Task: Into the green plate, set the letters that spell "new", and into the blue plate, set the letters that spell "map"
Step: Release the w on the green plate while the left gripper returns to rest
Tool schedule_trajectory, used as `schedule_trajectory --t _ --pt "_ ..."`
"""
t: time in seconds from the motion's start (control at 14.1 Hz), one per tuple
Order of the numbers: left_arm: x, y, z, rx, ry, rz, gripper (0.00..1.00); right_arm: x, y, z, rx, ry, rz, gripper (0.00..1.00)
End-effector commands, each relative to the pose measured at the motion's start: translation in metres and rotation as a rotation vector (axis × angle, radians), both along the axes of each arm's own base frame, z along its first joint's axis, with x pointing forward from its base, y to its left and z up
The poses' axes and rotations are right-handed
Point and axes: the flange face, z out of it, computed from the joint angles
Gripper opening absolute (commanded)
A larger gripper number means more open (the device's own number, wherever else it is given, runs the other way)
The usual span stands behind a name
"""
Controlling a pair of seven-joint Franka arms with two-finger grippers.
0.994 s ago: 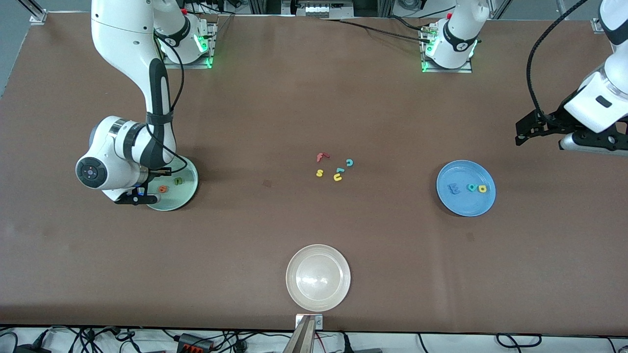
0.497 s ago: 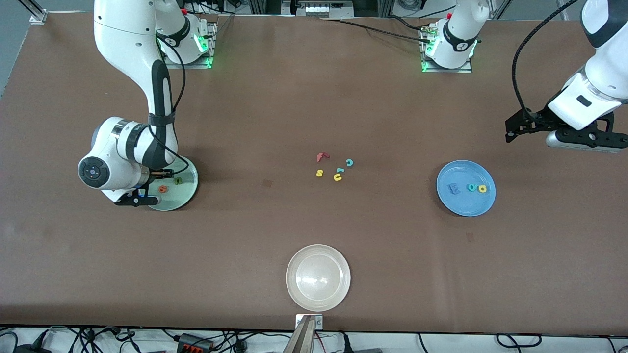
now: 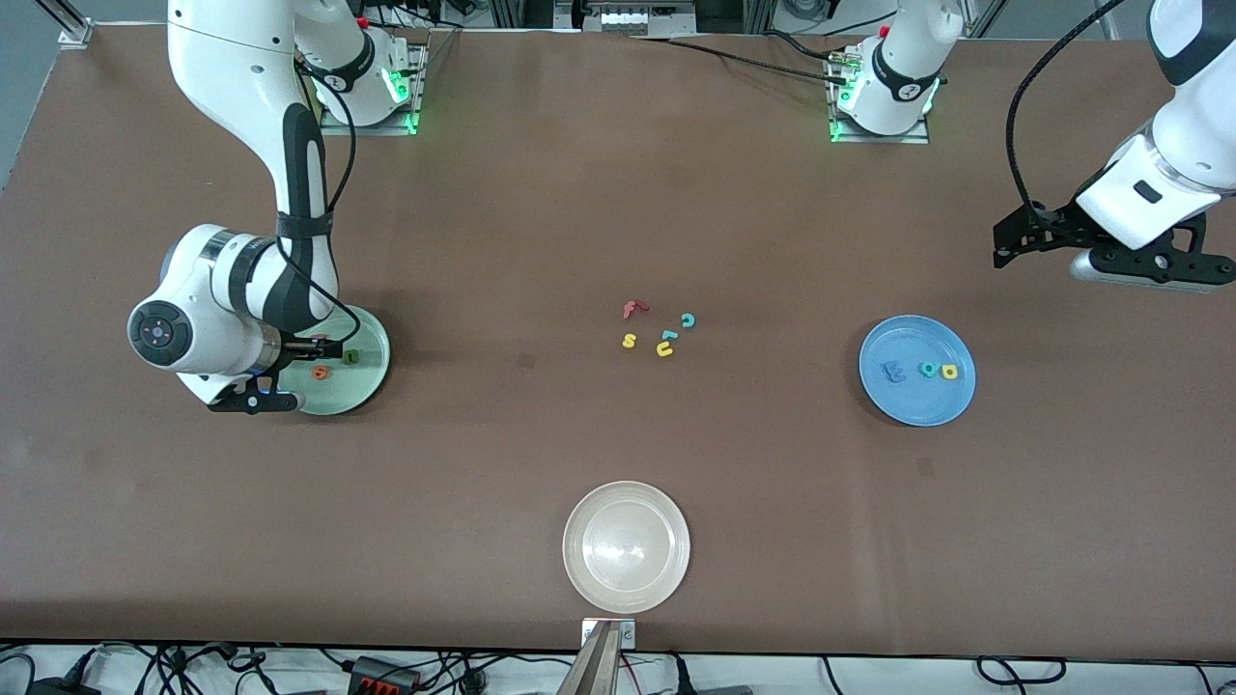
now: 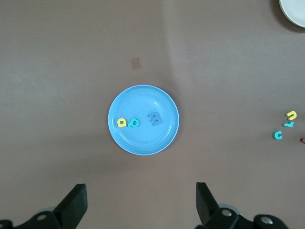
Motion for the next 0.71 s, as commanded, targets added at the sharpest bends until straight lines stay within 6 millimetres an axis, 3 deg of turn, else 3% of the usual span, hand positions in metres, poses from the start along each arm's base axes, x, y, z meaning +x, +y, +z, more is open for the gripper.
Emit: schedule_trajectory --t 0.0,0.14,0.28,0.5,0.64 --pt "0.003 -0.002 0.012 -0.003 -0.013 0.014 1.0 0.01 0.002 0.019 0.026 -0.042 -0.007 1.0" --pt "0.007 -0.005 0.014 -0.003 -0.016 0.011 1.0 0.019 -0.003 0.043 0.057 -0.087 -0.05 1.0" --pt "0.006 -0.006 0.014 -0.002 -0.01 0.009 1.0 0.021 0.018 0.058 0.033 -0.085 -0.065 1.0" --pt "0.006 -0.006 0.014 -0.002 -0.01 0.009 1.0 0.018 0.038 0.111 0.004 -0.141 -0.118 1.0" --pt "0.006 -0.006 0.015 -0.002 -0.012 0.009 1.0 0.018 0.032 0.157 0.019 -0.172 -0.107 1.0"
